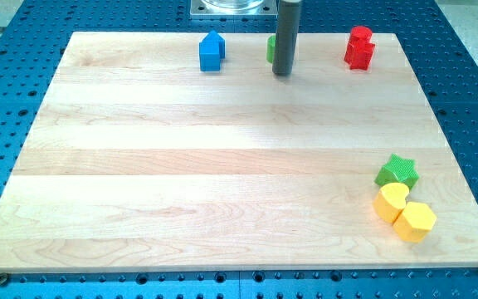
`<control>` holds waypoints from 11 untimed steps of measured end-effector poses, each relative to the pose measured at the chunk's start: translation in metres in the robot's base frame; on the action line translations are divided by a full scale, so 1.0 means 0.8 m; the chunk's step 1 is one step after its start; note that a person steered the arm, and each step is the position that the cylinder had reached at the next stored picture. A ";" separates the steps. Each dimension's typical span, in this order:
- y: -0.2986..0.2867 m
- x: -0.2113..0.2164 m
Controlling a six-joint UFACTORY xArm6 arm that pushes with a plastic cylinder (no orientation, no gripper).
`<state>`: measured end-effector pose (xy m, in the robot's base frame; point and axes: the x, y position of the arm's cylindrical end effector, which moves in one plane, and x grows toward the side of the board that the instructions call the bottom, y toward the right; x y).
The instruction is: Push the red blocks along with the green circle towards the blue blocks
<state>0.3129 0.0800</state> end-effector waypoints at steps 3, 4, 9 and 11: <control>0.179 -0.071; 0.045 -0.057; 0.087 -0.125; 0.095 -0.056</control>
<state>0.2681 0.1560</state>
